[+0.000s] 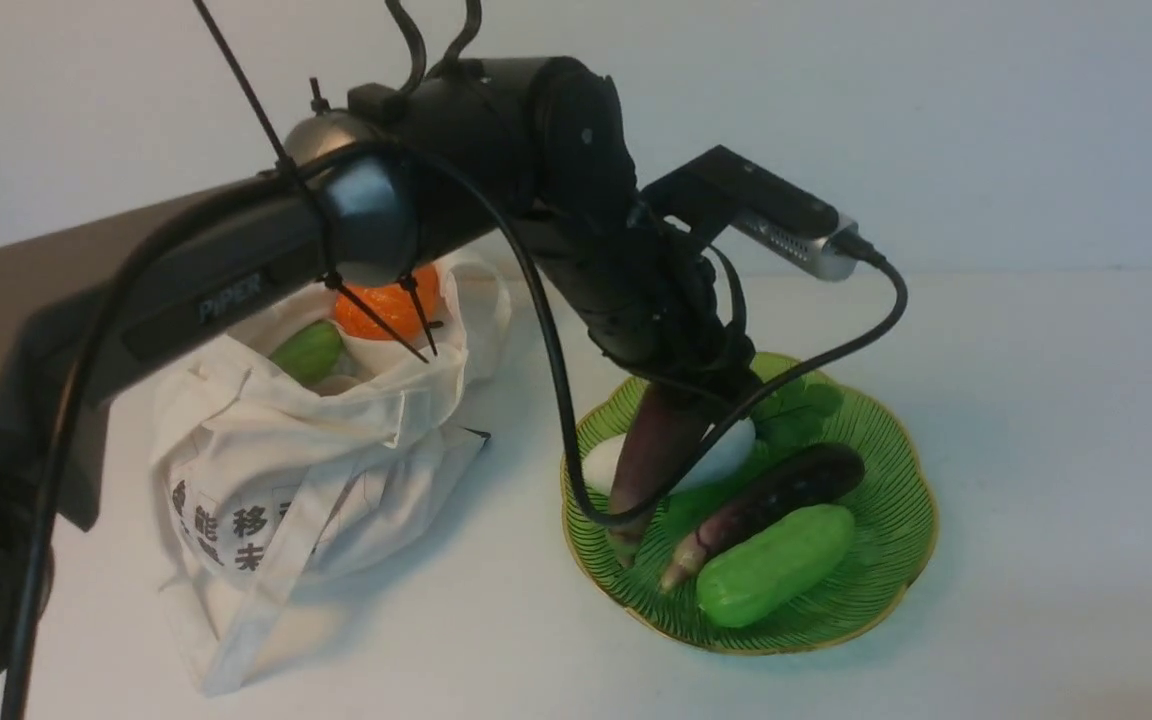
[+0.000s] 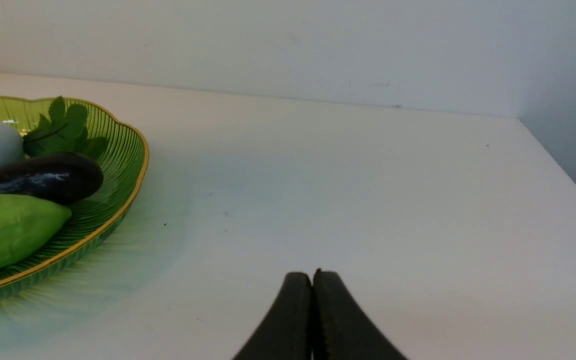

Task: Take vegetables from cloth bag on white table place on plate.
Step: 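Take the eggplant out of the bag and place it in the plate with the left gripper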

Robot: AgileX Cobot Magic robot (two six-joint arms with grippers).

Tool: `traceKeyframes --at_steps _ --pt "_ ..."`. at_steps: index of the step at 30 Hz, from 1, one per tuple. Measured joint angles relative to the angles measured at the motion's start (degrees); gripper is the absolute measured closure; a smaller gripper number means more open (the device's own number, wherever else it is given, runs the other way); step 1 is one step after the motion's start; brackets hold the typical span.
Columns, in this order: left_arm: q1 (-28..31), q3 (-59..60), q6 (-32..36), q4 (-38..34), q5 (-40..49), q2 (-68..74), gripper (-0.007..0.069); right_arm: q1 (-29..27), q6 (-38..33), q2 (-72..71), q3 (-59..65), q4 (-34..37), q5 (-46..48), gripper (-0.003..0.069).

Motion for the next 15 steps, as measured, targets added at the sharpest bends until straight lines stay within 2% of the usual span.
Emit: traceKeyframes --at_steps 3,10,15 --pt "0.0 0.0 0.0 0.0 -0.9 0.1 0.0225 0.0 0.0 0.0 0.0 0.0 0.0 0.0673" --pt "0.0 0.0 0.0 0.1 -2.4 1.0 0.0062 0.0 0.0 0.0 0.0 0.0 0.0 0.0673" --pt "0.0 -0.2 0.0 0.1 -2.5 1.0 0.0014 0.0 0.0 0.0 0.0 0.0 0.0 0.0673"
